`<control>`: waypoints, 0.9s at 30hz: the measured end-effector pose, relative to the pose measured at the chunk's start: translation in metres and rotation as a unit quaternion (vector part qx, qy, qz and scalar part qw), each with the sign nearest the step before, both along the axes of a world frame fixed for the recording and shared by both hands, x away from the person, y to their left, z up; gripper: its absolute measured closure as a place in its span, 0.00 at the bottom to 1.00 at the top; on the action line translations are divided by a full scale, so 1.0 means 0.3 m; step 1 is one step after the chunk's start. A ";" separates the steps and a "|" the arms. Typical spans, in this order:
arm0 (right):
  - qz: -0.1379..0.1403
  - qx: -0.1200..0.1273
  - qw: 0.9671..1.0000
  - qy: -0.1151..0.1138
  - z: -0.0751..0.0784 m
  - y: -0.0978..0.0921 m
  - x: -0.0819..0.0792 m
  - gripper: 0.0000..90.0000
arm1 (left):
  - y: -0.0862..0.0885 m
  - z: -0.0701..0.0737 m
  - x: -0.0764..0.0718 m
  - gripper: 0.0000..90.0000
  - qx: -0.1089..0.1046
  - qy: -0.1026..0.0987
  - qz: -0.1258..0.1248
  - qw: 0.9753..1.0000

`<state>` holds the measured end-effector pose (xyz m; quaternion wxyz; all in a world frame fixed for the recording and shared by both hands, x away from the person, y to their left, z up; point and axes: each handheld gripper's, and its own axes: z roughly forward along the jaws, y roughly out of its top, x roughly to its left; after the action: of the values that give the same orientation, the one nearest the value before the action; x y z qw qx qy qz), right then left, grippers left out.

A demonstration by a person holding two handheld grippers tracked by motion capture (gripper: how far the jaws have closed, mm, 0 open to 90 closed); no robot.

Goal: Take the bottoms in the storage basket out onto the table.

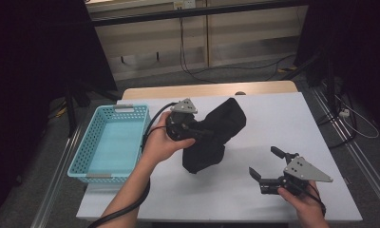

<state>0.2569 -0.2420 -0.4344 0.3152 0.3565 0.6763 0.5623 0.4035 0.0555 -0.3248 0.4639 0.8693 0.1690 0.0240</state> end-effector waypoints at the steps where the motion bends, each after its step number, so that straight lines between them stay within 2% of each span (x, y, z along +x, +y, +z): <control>1: 0.001 0.000 1.000 0.000 -0.001 0.002 0.003 0.01 | -0.007 -0.017 -0.001 0.70 -0.001 0.002 -0.001 1.000; 3: 0.001 -0.001 1.000 0.003 -0.004 0.004 0.008 0.01 | -0.015 -0.053 0.004 0.69 -0.002 0.001 -0.004 1.000; 5: 0.002 -0.002 1.000 0.004 -0.005 0.006 0.013 0.01 | -0.014 -0.096 0.015 0.63 -0.001 -0.014 -0.002 1.000; 7: 0.002 -0.003 1.000 0.005 -0.006 0.007 0.016 0.01 | -0.006 -0.130 0.027 0.47 0.007 -0.044 0.014 0.999; 9: 0.003 -0.003 1.000 0.005 -0.006 0.009 0.017 0.01 | 0.009 -0.155 0.034 0.27 -0.005 -0.041 0.030 0.999; 10: 0.003 -0.004 1.000 0.006 -0.006 0.010 0.018 0.01 | 0.017 -0.165 0.033 0.21 -0.006 -0.035 0.042 0.998; 12: 0.003 -0.010 1.000 0.006 -0.007 0.011 0.019 0.01 | 0.029 -0.178 0.024 0.15 0.010 -0.044 0.050 0.998; 14: 0.005 -0.014 1.000 0.008 -0.009 0.012 0.019 0.01 | 0.042 -0.189 0.010 0.14 0.012 -0.049 0.050 0.997; 17: 0.004 -0.019 1.000 0.009 -0.008 0.015 0.020 0.01 | 0.063 -0.198 -0.009 0.14 0.012 -0.041 0.053 0.998; 19: 0.006 -0.026 1.000 0.010 -0.009 0.017 0.024 0.01 | 0.075 -0.199 -0.025 0.13 0.009 -0.045 0.055 0.997; 23: 0.007 -0.028 1.000 0.011 -0.011 0.023 0.034 0.01 | 0.095 -0.206 -0.068 0.13 0.002 -0.049 0.053 0.997; 25: 0.008 -0.029 0.999 0.013 -0.014 0.026 0.038 0.01 | 0.102 -0.213 -0.085 0.13 0.009 -0.048 0.047 0.998; 27: 0.010 -0.030 0.999 0.014 -0.015 0.028 0.042 0.01 | 0.111 -0.224 -0.099 0.13 0.006 -0.048 0.048 0.998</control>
<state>0.2696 -0.2336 -0.4388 0.3102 0.3484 0.7006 0.5399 0.3739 0.0888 -0.3921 0.4643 0.8609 0.1879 0.0890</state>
